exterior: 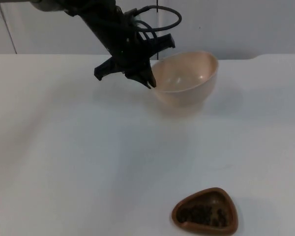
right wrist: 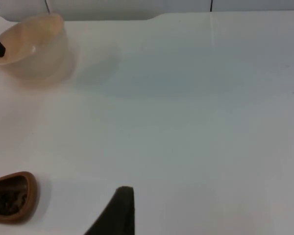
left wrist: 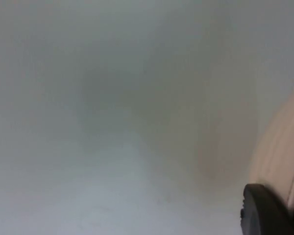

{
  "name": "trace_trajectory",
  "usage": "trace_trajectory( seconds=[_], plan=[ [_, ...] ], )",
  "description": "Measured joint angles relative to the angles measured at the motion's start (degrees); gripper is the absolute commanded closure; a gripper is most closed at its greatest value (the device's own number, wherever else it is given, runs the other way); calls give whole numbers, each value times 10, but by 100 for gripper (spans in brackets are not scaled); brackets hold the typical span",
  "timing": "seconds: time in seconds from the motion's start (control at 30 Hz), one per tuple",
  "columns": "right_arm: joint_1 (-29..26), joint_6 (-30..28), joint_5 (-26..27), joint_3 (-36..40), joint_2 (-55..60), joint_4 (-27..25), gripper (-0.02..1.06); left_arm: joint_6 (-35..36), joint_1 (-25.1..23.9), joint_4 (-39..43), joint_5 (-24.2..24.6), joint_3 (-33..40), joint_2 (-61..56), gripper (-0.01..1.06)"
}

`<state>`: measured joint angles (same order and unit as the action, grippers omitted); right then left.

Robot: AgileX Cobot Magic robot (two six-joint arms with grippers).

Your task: Pick up the bowl with the left hand and pour the coffee beans from the cup into the bowl with the right hand.

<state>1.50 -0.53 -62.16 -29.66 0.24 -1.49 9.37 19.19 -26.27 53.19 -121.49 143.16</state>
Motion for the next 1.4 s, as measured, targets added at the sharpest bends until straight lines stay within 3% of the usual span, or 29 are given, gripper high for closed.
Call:
trace_trajectory(
  seconds=[0.27,0.57,0.8,0.97,1.13,1.4],
  plan=[
    [0,0,0,0,0,0,-1,0,0,9,41,0,-42,105],
    [0,0,0,0,0,0,-1,23,7,113,100,15,-98,105],
    [0,0,0,0,0,0,-1,25,14,132,102,71,-144,105],
    [0,0,0,0,0,0,-1,24,18,134,63,159,-201,105],
    [0,0,0,0,0,0,-1,9,18,137,-8,300,-291,105],
    [0,0,0,0,0,0,-1,-18,18,137,-63,458,-396,105]
  ],
)
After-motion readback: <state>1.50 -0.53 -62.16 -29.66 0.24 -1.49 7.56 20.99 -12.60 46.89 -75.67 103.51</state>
